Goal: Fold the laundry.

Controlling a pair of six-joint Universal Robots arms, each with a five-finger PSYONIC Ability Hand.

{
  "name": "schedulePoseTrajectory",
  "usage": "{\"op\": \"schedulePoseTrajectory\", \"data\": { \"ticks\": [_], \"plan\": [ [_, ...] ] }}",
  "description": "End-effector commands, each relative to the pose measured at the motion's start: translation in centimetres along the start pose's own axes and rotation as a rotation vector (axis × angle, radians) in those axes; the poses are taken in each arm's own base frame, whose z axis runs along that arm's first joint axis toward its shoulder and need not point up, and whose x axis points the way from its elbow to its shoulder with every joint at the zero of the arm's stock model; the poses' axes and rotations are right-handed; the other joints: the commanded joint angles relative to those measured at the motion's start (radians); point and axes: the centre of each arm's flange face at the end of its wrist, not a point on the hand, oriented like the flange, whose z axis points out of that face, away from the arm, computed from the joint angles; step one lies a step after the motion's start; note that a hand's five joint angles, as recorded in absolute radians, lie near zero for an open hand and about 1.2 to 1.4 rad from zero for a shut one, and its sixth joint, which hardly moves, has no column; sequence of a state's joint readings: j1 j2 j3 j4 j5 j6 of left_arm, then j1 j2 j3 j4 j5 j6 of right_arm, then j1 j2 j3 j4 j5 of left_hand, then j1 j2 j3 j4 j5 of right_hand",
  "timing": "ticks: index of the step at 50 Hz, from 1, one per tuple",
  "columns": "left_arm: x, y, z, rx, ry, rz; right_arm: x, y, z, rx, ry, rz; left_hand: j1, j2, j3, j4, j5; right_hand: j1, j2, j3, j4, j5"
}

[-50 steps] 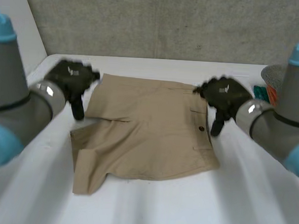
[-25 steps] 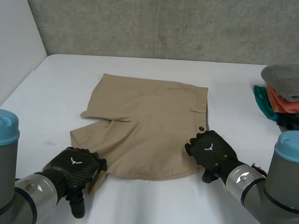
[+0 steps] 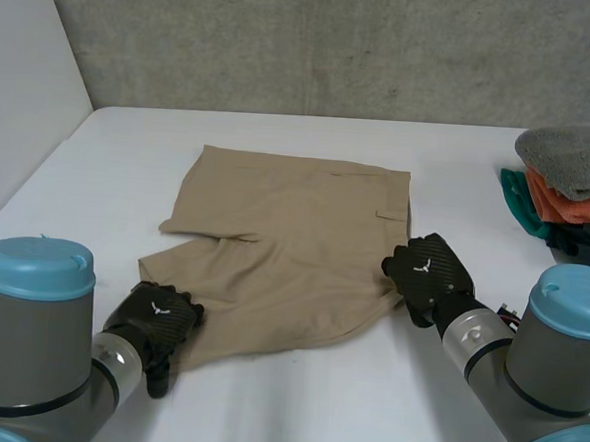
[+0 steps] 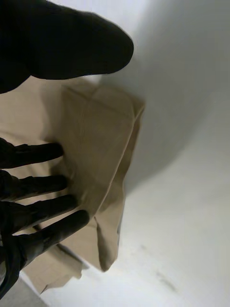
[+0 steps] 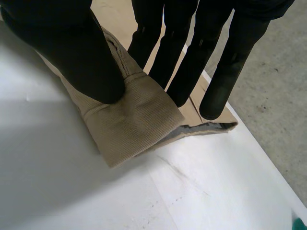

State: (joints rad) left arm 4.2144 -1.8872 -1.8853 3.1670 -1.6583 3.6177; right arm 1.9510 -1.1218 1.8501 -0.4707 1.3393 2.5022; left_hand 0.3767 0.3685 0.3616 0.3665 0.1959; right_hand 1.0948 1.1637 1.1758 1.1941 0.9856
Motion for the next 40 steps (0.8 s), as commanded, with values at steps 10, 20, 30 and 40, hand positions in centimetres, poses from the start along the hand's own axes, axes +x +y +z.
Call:
{"op": "schedulePoseTrajectory", "data": {
  "ticks": [10, 20, 30, 40],
  "plan": [
    [-2.0, -0.2, 2.6, 0.073, -0.113, 0.056, 0.1, -0.8, -0.7, -0.019, -0.004, 0.040, 1.020, 1.028, 1.035, 1.030, 1.026, 0.301, 0.233, 0.220, 0.202, 0.236],
    [-2.7, -2.5, -1.9, 0.121, -0.042, 0.073, 1.3, -3.3, -5.5, -0.148, -0.116, -0.103, 1.020, 1.028, 1.035, 1.030, 1.026, 0.301, 0.233, 0.220, 0.202, 0.236],
    [-1.5, -2.4, -7.5, -0.049, 0.263, 0.162, 2.0, -3.9, -10.1, -0.299, -0.380, -0.251, 1.020, 1.028, 1.035, 1.030, 1.026, 0.301, 0.233, 0.220, 0.202, 0.236],
    [-4.3, -8.2, -1.3, 0.213, 0.098, 0.223, 4.8, -4.1, -4.4, -0.246, -0.133, -0.125, 1.020, 1.028, 1.035, 1.030, 1.026, 0.301, 0.233, 0.220, 0.202, 0.236]
  ]
}}
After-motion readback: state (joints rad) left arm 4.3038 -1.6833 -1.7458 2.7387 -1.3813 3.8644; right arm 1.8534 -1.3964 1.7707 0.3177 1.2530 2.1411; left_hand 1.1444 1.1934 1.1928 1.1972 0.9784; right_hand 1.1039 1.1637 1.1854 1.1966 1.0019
